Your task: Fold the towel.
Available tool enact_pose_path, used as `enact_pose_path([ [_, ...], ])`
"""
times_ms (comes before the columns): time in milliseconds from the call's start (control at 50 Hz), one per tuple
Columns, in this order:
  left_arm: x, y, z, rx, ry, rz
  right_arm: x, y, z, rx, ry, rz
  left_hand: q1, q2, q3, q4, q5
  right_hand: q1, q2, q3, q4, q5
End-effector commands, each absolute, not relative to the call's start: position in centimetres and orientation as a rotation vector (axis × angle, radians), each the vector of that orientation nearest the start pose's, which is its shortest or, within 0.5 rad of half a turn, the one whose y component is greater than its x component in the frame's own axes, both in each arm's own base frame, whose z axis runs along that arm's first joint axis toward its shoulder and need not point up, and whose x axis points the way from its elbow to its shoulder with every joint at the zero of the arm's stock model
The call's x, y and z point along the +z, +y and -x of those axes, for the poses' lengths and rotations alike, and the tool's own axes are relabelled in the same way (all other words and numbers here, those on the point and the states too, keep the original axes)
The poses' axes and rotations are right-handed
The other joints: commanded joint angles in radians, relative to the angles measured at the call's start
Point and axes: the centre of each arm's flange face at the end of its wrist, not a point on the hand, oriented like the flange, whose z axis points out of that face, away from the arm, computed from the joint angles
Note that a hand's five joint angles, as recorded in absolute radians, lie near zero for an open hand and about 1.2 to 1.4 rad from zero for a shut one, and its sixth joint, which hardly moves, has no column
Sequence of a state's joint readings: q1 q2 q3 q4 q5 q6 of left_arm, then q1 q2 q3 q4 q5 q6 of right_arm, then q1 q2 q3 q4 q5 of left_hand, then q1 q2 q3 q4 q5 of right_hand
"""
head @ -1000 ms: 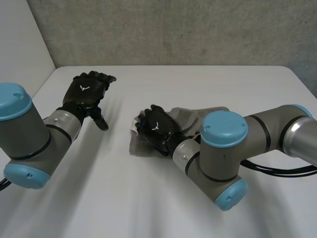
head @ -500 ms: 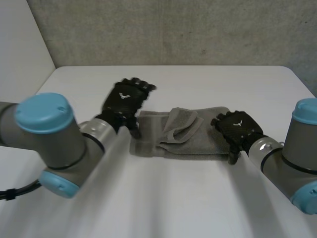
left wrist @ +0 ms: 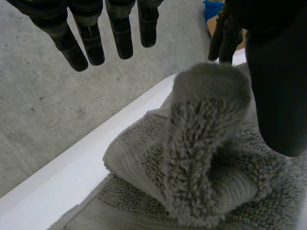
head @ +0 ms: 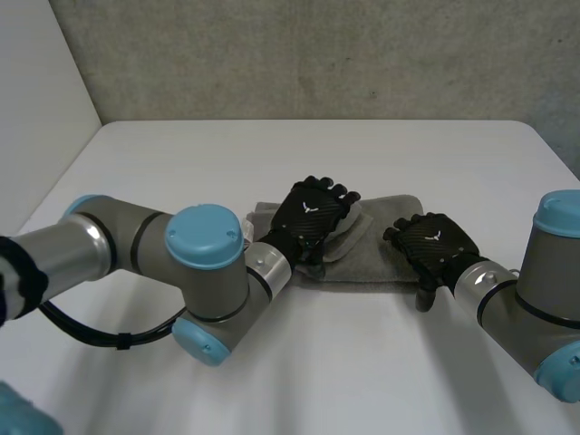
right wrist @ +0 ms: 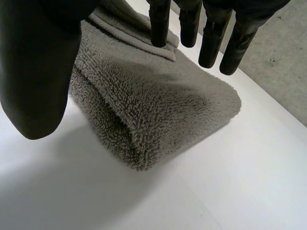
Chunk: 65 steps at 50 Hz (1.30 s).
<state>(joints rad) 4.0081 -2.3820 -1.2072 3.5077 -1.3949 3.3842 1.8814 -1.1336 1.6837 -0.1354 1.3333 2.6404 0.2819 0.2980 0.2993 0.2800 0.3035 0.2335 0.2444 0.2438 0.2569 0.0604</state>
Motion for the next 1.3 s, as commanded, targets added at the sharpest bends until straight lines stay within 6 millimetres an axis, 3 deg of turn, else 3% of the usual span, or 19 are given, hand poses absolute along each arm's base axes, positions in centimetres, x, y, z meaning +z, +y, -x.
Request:
enact_pose_path([
  [20,12.3,-26.2,41.3,-2.365,2.282,-1.389,14.6,-26.9,-24.7,-1.673,2.255,1.19,0.022,0.006,0.005,0.024,-0.174,-0.049,-0.06,-0.059,-0.072,-0.05],
  [160,12.4,-27.3,40.9,-2.361,2.271,-1.259,14.5,-27.0,-24.6,-1.672,2.257,1.193,0.114,0.098,0.096,0.116,-0.083,-0.049,-0.06,-0.059,-0.072,-0.05],
  [200,12.5,-28.5,39.8,-2.327,2.257,-1.082,14.5,-27.0,-24.6,-1.67,2.258,1.193,0.149,0.132,0.131,0.151,-0.048,-0.043,-0.054,-0.053,-0.066,-0.044],
  [220,12.5,-28.5,39.8,-2.327,2.257,-1.081,14.5,-27.0,-24.6,-1.67,2.258,1.193,0.149,0.133,0.131,0.151,-0.047,-0.043,-0.054,-0.053,-0.066,-0.044],
  [260,12.2,-29.8,37.8,-2.242,2.25,-0.863,14.4,-27.0,-24.7,-1.667,2.254,1.198,0.231,0.215,0.213,0.233,0.035,-0.005,-0.016,-0.015,-0.028,-0.006],
  [280,12.2,-29.8,37.8,-2.241,2.25,-0.862,14.4,-27.0,-24.7,-1.667,2.254,1.198,0.231,0.215,0.214,0.233,0.035,-0.005,-0.016,-0.015,-0.028,-0.006],
  [340,11.5,-30.5,35.2,-2.124,2.252,-0.709,14.4,-27.0,-24.7,-1.667,2.254,1.206,0.251,0.235,0.234,0.253,0.055,0.01,-0.001,0.0,-0.013,0.009],
  [560,11.6,-26.9,33.0,-2.038,2.295,-0.742,14.2,-26.9,-24.8,-1.673,2.251,1.244,0.293,0.277,0.275,0.295,0.097,0.068,0.058,0.058,0.045,0.067],
  [660,12.8,-25.7,33.6,-2.08,2.285,-0.766,14.2,-26.9,-24.8,-1.675,2.249,1.246,0.29,0.274,0.272,0.292,0.094,0.13,0.119,0.12,0.107,0.129],
  [740,13.3,-24.6,34.4,-2.113,2.28,-0.801,14.2,-27.5,-24.6,-1.72,2.239,1.232,0.284,0.268,0.267,0.286,0.088,0.318,0.307,0.308,0.294,0.316],
  [980,13.6,-23.9,34.3,-2.114,2.288,-0.81,13.8,-28.3,-24.6,-1.772,2.229,1.205,0.275,0.259,0.258,0.277,0.079,0.412,0.401,0.402,0.389,0.411],
  [1200,15.2,-24.5,33.9,-2.162,2.269,-0.775,11.7,-28.5,-24.7,-1.697,2.271,1.209,0.158,0.142,0.14,0.16,-0.038,0.415,0.404,0.405,0.392,0.414],
  [1240,15.5,-24.6,33.9,-2.173,2.267,-0.781,11.7,-28.5,-24.7,-1.7,2.272,1.208,0.122,0.106,0.105,0.124,-0.074,0.45,0.439,0.44,0.427,0.449],
  [1280,15.6,-24.8,33.9,-2.187,2.277,-0.818,11.7,-28.6,-24.7,-1.709,2.267,1.201,0.029,0.013,0.012,0.031,-0.167,0.768,0.758,0.758,0.745,0.767],
  [1300,15.6,-24.8,33.9,-2.187,2.277,-0.818,11.7,-28.6,-24.7,-1.709,2.267,1.201,0.029,0.012,0.011,0.03,-0.168,0.77,0.759,0.76,0.747,0.769],
])
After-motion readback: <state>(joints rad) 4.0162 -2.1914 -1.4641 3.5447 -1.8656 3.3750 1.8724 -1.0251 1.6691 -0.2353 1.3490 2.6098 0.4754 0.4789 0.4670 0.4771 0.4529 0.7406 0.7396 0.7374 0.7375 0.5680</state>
